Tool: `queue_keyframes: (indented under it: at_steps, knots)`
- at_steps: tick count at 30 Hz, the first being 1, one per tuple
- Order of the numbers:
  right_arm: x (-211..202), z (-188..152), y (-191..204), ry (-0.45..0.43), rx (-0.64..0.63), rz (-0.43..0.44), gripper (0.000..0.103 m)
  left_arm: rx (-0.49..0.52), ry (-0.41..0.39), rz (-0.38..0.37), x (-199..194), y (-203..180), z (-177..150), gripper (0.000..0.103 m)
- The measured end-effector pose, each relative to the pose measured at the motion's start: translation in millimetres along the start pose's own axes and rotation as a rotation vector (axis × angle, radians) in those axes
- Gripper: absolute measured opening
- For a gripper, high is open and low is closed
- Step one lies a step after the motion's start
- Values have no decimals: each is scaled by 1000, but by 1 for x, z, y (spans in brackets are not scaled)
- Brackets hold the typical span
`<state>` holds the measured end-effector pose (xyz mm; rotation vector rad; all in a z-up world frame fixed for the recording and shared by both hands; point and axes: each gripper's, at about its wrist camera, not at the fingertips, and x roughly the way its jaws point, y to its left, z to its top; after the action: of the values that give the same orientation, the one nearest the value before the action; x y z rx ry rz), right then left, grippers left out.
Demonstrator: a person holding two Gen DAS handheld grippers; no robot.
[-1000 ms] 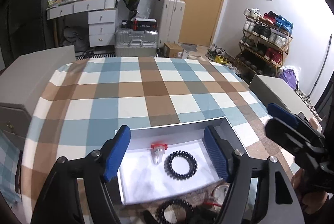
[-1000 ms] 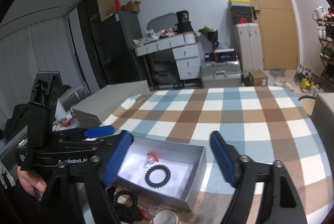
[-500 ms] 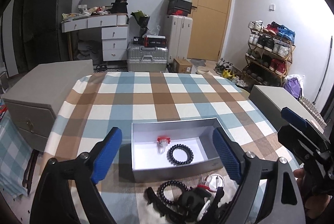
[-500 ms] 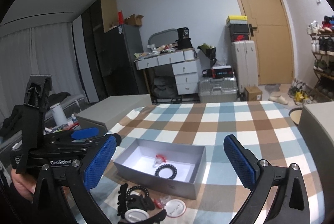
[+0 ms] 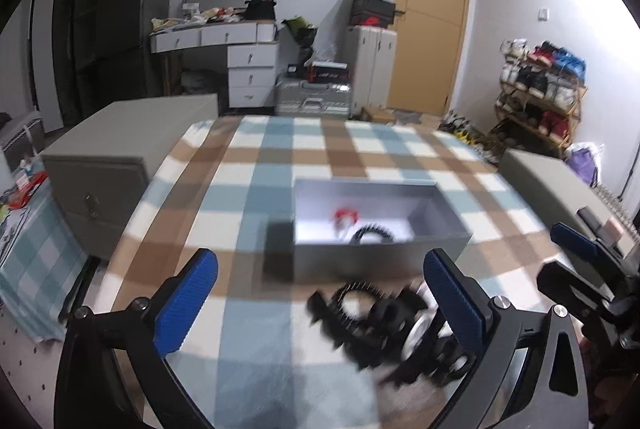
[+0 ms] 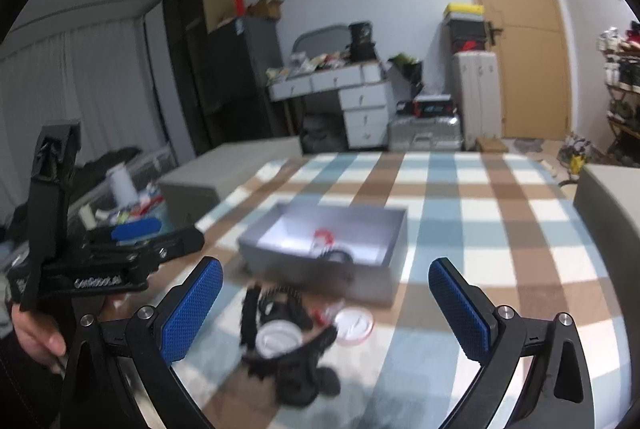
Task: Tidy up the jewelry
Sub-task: 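Withdraw both open tools from the box back to the jewelry pile, then grasp a black claw clip with the right tool while the left tool grasps another black clip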
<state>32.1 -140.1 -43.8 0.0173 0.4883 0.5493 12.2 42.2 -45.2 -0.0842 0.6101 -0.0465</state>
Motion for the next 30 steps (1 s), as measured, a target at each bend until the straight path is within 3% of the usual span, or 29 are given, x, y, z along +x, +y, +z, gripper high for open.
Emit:
queue_keyframes:
  at_steps: [10,15,18,24,28,30]
  knots:
    - [11,-45,12,144,-24,16,103,4,80,33,-2,10,-31,101]
    - [25,-55,16,202,-29,37,95,-10,115,36,-2,15,-39,101]
    - [32,-58,17,228,-13,57,89,-17,128,33,-3,17,-42,101]
    - [43,-61,18,281,1,83,67,-25,153,24,-2,19,-46,101]
    - [48,-63,16,314,1,44,42,-33,170,17,0,21,-48,101]
    - [48,-63,13,315,13,55,43,-35,177,11,1,21,-48,101]
